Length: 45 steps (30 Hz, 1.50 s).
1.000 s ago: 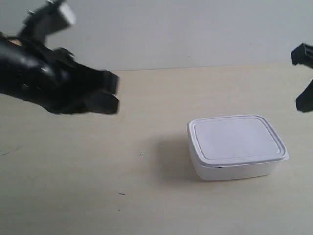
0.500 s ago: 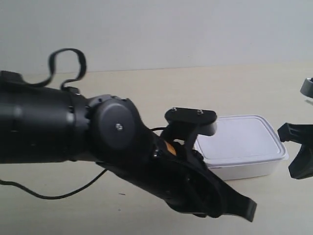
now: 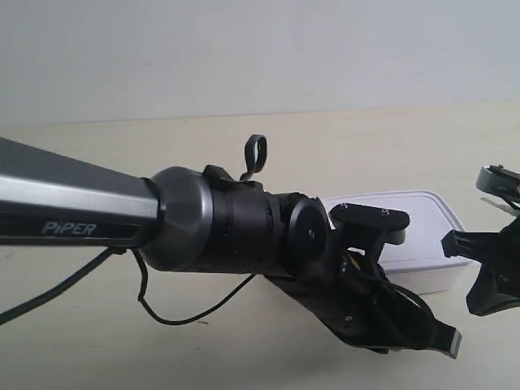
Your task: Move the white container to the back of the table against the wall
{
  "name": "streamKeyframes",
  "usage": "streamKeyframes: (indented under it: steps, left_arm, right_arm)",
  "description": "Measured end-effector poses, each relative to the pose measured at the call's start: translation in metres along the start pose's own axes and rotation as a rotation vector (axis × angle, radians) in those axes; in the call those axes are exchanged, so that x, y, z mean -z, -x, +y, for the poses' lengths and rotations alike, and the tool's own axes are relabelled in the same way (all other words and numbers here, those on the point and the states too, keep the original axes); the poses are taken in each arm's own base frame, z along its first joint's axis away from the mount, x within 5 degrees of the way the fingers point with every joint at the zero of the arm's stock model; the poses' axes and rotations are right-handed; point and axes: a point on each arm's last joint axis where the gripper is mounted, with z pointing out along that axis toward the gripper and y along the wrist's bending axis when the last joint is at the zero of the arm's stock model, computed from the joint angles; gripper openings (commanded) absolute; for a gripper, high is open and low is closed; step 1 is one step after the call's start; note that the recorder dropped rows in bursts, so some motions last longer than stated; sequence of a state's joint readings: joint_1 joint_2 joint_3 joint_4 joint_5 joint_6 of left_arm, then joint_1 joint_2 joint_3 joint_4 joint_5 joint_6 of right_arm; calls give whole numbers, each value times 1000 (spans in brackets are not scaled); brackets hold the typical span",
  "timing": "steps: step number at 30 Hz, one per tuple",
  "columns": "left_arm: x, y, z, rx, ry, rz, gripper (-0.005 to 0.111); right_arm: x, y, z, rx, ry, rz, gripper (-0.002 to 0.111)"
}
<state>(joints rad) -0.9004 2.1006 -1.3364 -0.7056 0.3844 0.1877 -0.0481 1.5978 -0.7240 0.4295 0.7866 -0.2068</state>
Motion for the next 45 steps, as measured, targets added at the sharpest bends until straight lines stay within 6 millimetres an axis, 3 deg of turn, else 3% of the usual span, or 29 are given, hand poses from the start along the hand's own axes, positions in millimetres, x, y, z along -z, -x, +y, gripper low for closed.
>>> streamKeyframes:
  steps: [14, 22, 31, 45]
  left_arm:
    - [-21, 16, 7, -19, 27, -92, 0]
    - [-29, 26, 41, 20, 77, -111, 0]
    - [-30, 37, 45, -7, 78, -138, 0]
    - [-34, 49, 65, 8, 108, -179, 0]
  right_arm:
    - [-16, 29, -2, 1, -4, 10, 0]
    - [-24, 38, -2, -4, 17, -13, 0]
    - [-39, 48, -3, -24, 53, -62, 0]
    - [-31, 96, 6, 18, 80, -150, 0]
